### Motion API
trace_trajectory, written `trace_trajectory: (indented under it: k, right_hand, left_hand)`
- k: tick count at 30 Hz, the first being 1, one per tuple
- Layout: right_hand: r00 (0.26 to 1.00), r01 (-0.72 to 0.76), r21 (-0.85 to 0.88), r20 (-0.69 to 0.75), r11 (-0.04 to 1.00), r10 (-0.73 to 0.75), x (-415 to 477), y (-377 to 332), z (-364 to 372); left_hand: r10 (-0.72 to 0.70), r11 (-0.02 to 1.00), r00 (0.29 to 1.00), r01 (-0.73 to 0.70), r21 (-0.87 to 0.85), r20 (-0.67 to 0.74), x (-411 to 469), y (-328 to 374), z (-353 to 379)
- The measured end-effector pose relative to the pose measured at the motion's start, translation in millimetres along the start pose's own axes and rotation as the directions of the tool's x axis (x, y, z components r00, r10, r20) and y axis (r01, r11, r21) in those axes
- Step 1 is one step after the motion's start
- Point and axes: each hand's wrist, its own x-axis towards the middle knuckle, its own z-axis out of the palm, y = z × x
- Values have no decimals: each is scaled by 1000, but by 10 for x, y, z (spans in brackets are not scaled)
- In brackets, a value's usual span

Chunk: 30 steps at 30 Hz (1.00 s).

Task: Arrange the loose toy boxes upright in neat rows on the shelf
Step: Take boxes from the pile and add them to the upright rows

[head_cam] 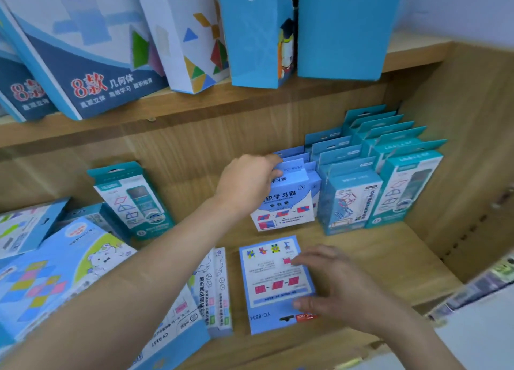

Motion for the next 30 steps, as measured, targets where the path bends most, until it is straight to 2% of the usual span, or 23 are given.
trace_trajectory:
  k: [6,11,15,17,20,24,28,30]
  right_hand:
    - [991,20,-27,131,999,-16,-107,1,43]
    - [981,27,-115,193,993,-5,-87,-14,67]
    - [982,4,-153,188,988,25,-56,-39,98]
    - [984,4,-158,178,987,25,-59,-25,95]
    - [988,22,-134,154,991,-1,-61,9,60]
    - [992,17,-32,129,999,-13,-73,65,70]
    - [995,29,150,-103,988,-13,-29,96,-43]
    - [983,27,137,-184,990,-1,18,73,-159]
  left_hand:
    - [50,998,999,-50,32,9,73,103,292]
    - [47,999,998,-46,-29,29,51,189,534]
    - [27,985,998,-36,-168,-55,23,212,516]
    - [15,988,995,-30,-153,-94,-28,159,427]
    - [-66,984,989,43,-172,-129,-165,25,260]
    - [-176,947,984,161,-276,-28,-388,-62,40]
    - [-241,893,966,260,-367,99,-764,34,-227]
    - [-203,841,962,266,-472,181,-1048,155,-270]
